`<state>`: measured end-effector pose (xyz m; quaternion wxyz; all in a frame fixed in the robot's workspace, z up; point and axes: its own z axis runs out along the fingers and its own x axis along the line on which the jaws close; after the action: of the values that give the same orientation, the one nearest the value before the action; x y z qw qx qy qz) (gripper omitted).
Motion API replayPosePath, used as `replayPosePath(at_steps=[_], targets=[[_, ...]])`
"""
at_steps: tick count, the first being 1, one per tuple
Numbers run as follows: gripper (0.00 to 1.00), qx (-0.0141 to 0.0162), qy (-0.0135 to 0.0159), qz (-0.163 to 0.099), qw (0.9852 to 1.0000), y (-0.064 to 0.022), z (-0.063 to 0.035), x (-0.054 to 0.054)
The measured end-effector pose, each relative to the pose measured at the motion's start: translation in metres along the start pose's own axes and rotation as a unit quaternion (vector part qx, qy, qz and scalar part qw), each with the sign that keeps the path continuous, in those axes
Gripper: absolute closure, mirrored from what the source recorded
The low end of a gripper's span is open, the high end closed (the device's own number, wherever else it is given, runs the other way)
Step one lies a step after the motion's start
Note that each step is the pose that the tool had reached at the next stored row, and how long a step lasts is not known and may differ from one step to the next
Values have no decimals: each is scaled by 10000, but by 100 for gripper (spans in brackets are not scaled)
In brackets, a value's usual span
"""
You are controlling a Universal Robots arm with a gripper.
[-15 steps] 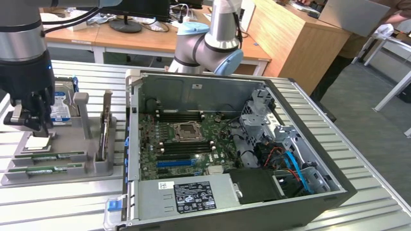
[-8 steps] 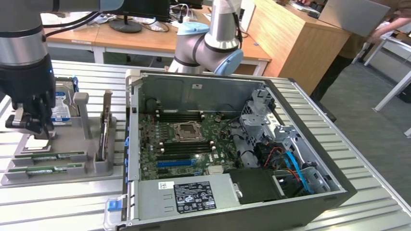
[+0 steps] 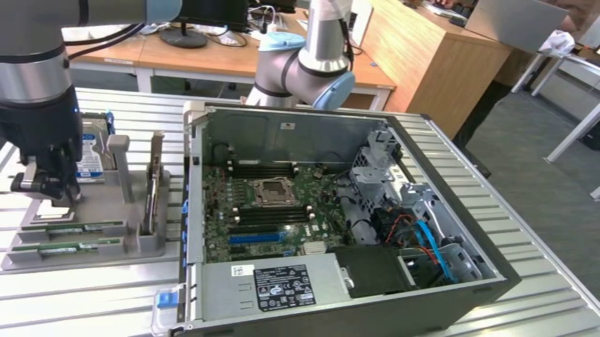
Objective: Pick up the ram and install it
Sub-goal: 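Pick up the ram and move it above insertion slot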
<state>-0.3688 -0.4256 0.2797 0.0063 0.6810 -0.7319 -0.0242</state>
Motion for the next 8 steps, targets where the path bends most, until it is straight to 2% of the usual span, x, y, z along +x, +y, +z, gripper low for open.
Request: replayPosePath(at_steps=[8], targets=[[70, 0, 0, 0, 10000, -3, 79, 2]])
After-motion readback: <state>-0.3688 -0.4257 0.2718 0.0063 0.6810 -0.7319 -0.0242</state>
